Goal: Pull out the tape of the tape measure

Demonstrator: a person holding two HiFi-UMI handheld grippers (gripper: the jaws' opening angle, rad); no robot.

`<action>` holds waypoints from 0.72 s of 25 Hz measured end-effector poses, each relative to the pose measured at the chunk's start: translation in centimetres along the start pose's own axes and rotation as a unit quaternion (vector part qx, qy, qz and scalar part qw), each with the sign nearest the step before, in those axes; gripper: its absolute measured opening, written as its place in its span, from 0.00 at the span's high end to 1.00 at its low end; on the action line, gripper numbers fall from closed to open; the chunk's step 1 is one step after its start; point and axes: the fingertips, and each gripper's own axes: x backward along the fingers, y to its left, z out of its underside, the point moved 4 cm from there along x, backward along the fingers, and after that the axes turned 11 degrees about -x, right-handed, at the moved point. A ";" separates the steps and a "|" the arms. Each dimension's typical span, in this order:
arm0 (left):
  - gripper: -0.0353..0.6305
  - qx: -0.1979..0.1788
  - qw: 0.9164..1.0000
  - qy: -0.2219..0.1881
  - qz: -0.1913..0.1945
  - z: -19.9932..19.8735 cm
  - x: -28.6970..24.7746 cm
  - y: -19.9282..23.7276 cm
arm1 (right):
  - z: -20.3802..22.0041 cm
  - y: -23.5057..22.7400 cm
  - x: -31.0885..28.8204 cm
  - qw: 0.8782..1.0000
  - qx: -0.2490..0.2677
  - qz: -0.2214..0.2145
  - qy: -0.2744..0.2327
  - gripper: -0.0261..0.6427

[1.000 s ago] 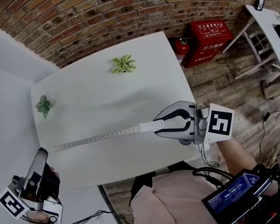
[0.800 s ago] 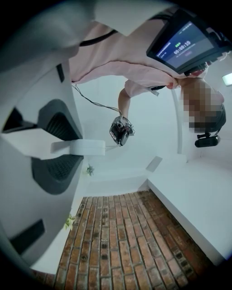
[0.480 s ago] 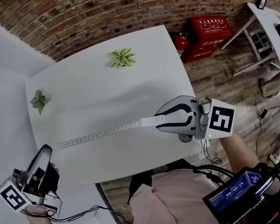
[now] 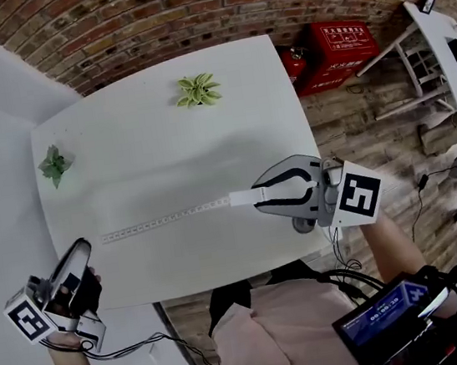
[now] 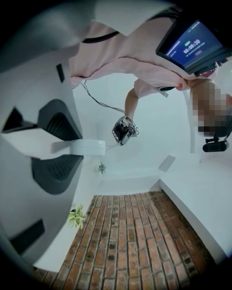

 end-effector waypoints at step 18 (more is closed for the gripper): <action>0.89 0.004 1.000 0.013 -0.002 2.2 0.0 2.7 | 1.1 -0.7 -1.0 0.999 0.036 -0.006 0.038 0.81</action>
